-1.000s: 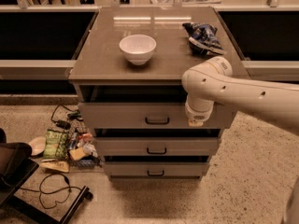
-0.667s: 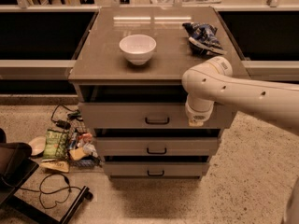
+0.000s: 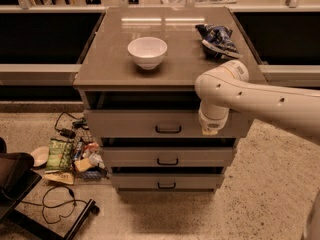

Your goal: Open top drawer

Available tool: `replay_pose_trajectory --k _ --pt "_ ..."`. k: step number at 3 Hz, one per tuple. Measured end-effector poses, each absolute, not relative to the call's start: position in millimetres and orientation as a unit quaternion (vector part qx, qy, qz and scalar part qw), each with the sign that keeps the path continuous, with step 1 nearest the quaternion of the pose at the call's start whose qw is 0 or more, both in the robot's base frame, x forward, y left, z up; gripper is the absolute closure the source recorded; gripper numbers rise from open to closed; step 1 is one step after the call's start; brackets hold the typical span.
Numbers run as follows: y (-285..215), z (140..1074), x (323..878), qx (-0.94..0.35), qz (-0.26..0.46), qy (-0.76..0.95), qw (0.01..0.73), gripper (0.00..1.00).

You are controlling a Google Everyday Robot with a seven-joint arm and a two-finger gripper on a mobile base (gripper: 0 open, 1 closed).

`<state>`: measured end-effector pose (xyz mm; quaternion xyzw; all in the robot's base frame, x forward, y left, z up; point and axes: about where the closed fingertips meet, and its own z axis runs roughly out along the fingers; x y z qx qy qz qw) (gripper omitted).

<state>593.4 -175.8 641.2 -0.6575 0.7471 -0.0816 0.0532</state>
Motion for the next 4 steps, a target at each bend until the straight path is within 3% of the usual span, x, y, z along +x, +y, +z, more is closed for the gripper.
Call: replay_pose_trajectory --k 1,4 --pt "-175.8 642.5 593.3 -0.658 -0.082 0.747 0.053 0.84" --pt "-175.8 642.9 593.3 -0.658 -0.082 0.747 0.053 0.14"
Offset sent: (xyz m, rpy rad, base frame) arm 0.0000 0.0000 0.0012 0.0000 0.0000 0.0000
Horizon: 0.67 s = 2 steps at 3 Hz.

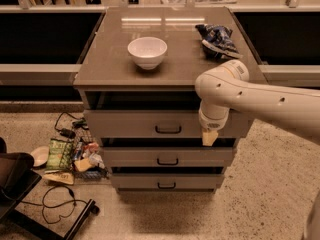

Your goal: Open top drawer

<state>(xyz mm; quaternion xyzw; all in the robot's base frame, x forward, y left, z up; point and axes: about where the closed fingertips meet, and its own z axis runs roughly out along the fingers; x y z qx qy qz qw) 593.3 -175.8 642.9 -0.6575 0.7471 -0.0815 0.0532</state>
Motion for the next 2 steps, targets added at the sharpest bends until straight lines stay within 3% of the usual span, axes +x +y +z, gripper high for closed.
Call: replay_pose_trajectory --k 1,2 --pt "-175.8 642.9 593.3 -0.658 -0.082 0.747 0.053 0.0" --pt "-175.9 642.5 593.2 -0.657 -0.081 0.747 0.052 0.0"
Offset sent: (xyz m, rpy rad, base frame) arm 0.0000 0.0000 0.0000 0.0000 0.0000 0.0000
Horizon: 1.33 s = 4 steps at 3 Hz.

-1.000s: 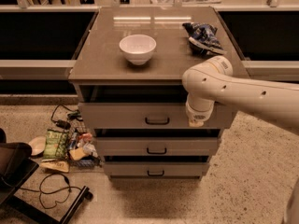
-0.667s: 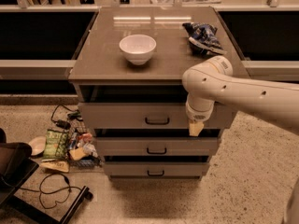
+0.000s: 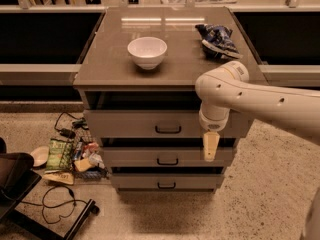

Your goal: Open top drawer

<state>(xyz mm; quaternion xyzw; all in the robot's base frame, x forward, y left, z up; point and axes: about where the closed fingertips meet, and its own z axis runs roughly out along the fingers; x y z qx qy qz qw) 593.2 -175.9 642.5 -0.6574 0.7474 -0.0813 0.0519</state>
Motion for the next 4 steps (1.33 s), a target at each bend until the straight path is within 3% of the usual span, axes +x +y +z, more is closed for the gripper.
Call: replay_pose_trajectory --k 2,4 --pt "-174.2 660.6 605.3 -0.651 -0.089 0.753 0.027 0.0" --pt "-194.6 639.1 585.2 -0.621 -0.062 0.781 -0.014 0.41"
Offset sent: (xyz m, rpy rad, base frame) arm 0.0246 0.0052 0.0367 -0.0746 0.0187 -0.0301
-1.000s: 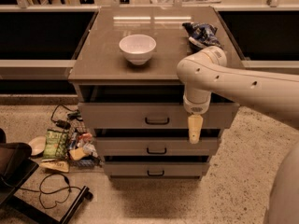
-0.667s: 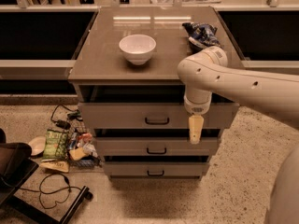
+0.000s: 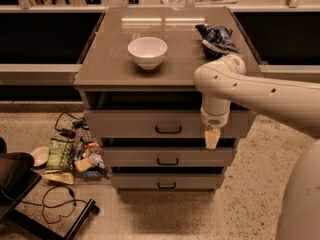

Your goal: Open top drawer

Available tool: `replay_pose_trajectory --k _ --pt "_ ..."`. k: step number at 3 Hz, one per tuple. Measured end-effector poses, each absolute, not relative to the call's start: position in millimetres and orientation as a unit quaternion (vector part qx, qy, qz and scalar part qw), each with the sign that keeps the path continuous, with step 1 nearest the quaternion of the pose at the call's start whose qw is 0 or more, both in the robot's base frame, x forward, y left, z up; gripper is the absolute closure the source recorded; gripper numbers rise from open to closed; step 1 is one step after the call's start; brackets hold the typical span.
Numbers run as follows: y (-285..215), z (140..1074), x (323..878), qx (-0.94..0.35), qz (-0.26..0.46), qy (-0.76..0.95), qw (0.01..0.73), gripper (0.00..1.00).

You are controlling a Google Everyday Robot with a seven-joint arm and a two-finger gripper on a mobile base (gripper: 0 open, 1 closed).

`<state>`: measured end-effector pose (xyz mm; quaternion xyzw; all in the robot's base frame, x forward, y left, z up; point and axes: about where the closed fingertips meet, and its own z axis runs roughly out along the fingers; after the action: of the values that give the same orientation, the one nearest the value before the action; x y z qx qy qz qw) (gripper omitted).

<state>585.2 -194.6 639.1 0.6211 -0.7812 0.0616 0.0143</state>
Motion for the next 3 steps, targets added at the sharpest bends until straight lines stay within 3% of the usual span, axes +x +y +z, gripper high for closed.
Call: replay_pose_trajectory --k 2,3 --pt "-194.6 640.8 585.2 0.621 0.062 -0.781 0.014 0.87" --pt "-194.6 640.8 585.2 0.621 0.062 -0.781 0.014 1.0"
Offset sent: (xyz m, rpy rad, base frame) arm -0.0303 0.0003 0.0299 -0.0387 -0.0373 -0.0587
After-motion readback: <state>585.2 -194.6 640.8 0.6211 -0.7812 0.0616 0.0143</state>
